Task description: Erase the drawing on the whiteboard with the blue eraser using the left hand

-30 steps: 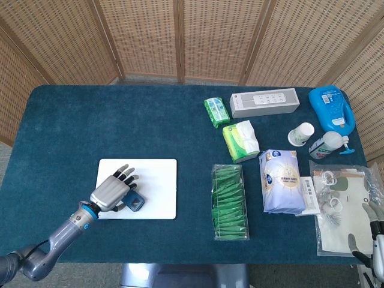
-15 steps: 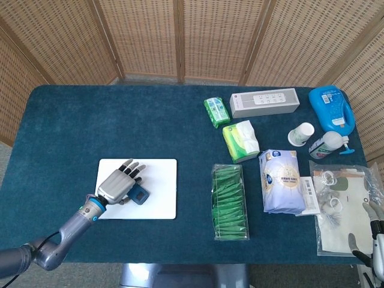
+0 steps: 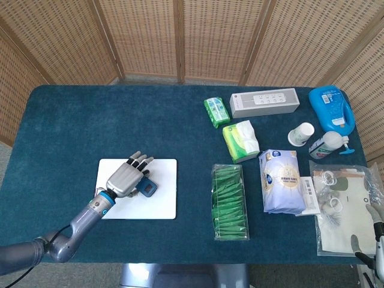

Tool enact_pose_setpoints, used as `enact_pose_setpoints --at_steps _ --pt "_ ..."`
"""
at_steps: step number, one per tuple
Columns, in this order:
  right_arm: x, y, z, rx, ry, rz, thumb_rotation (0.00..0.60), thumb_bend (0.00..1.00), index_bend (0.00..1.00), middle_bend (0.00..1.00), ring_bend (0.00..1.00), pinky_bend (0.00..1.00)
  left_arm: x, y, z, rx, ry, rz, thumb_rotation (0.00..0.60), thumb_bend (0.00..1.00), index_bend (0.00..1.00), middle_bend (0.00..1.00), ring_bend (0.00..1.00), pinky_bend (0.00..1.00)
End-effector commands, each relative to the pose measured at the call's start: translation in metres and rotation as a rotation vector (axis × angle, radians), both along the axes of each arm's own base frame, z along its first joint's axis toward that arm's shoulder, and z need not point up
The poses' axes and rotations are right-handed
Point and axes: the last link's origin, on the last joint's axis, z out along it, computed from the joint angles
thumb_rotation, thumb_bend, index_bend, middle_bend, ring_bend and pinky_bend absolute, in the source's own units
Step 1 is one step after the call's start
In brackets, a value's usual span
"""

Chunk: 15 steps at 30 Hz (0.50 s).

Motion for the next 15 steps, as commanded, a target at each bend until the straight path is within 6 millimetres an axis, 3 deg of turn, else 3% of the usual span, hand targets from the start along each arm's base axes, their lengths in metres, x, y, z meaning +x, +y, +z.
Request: enact_pose_setpoints --at_steps 1,15 --pt "0.001 0.0 0.0 0.0 0.0 0.003 0.6 0.39 0.1 0.11 0.0 0.07 -0.004 -0.007 0.0 -0.025 0.029 0.002 0.6 0.36 0.83 0.05 0.0 0.0" --pt "0.004 -0.001 -0.002 0.008 -0.003 0.015 0.6 0.39 0.1 0.11 0.0 0.07 -0.019 -0.037 0.023 -0.076 0.072 0.007 0.6 0.36 0.85 0.08 0.0 0.0"
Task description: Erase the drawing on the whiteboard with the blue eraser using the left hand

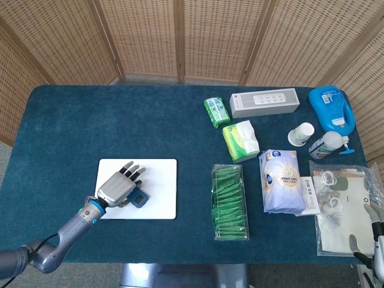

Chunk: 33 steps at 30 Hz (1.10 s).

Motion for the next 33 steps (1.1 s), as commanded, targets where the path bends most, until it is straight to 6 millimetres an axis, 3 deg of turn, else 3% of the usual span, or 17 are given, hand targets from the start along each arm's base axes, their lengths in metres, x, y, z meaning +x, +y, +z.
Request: enact_pose_setpoints --at_steps 1,10,19,33 --pt "0.0 0.0 -0.001 0.002 -0.001 0.001 0.6 0.39 0.1 0.11 0.0 0.07 -0.004 -0.013 0.003 -0.031 0.011 -0.001 0.6 0.36 0.85 0.08 0.0 0.0" --pt "0.0 0.0 0.0 0.0 -0.001 0.001 0.6 0.39 0.1 0.11 0.0 0.07 0.002 -0.019 -0.008 -0.048 -0.01 -0.023 0.6 0.36 0.85 0.08 0.0 0.0" --pt "-0.004 0.003 0.002 -0.008 -0.004 -0.011 0.6 0.39 0.1 0.11 0.0 0.07 0.025 -0.021 -0.022 -0.069 -0.078 -0.075 0.6 0.36 0.85 0.08 0.0 0.0" --pt "-0.005 0.002 0.002 -0.005 -0.004 -0.015 0.6 0.39 0.1 0.11 0.0 0.07 0.014 0.012 -0.01 0.028 -0.076 -0.016 0.6 0.36 0.85 0.08 0.0 0.0"
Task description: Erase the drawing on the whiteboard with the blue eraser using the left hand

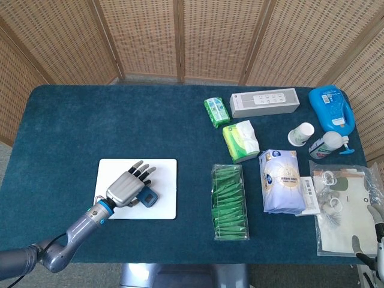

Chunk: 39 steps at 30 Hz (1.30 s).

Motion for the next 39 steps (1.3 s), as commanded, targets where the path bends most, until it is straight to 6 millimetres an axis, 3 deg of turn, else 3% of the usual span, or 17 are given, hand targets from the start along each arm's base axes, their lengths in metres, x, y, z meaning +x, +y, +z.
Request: enact_pose_setpoints --at_steps 1,6,15,31,39 --pt "0.0 0.0 -0.001 0.004 0.0 -0.001 0.6 0.39 0.1 0.11 0.0 0.07 -0.006 0.008 0.005 0.02 0.014 0.021 0.6 0.36 0.85 0.08 0.0 0.0" --pt "0.0 -0.001 -0.002 0.009 0.0 -0.003 0.6 0.4 0.1 0.11 0.0 0.07 -0.015 0.015 0.008 0.031 0.038 0.052 0.6 0.36 0.85 0.08 0.0 0.0" --pt "0.0 0.0 0.0 0.006 0.001 -0.006 0.6 0.4 0.1 0.11 0.0 0.07 -0.017 0.01 0.002 0.003 0.061 0.055 0.6 0.36 0.85 0.09 0.0 0.0" --pt "-0.001 0.002 0.001 0.002 0.001 -0.008 0.6 0.4 0.1 0.11 0.0 0.07 0.005 -0.014 -0.001 -0.078 0.014 -0.005 0.6 0.36 0.85 0.1 0.0 0.0" --pt "-0.001 0.001 0.0 0.005 0.001 -0.009 0.6 0.4 0.1 0.11 0.0 0.07 -0.002 0.003 0.006 -0.016 0.016 0.015 0.6 0.36 0.85 0.1 0.0 0.0"
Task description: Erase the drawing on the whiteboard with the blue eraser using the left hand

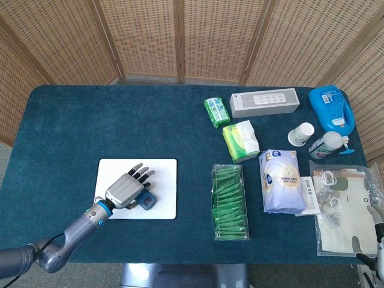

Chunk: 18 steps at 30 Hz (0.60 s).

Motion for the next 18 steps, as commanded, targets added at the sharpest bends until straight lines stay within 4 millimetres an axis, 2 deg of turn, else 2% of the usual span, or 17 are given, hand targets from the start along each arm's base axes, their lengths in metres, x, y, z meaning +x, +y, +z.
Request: enact_pose_setpoints --at_steps 1,8,18 --pt "0.0 0.0 0.0 0.001 0.0 -0.001 0.6 0.4 0.1 0.11 0.0 0.07 -0.005 0.009 0.003 0.03 -0.001 0.022 0.6 0.36 0.85 0.1 0.0 0.0" --pt "0.0 -0.001 -0.001 0.004 -0.002 -0.004 0.6 0.4 0.1 0.11 0.0 0.07 -0.015 0.017 0.003 0.045 0.022 0.056 0.6 0.36 0.85 0.1 0.0 0.0" --pt "-0.001 -0.001 -0.001 0.004 -0.001 -0.006 0.6 0.4 0.1 0.11 0.0 0.07 -0.013 0.004 -0.004 -0.004 0.047 0.029 0.6 0.36 0.85 0.1 0.0 0.0"
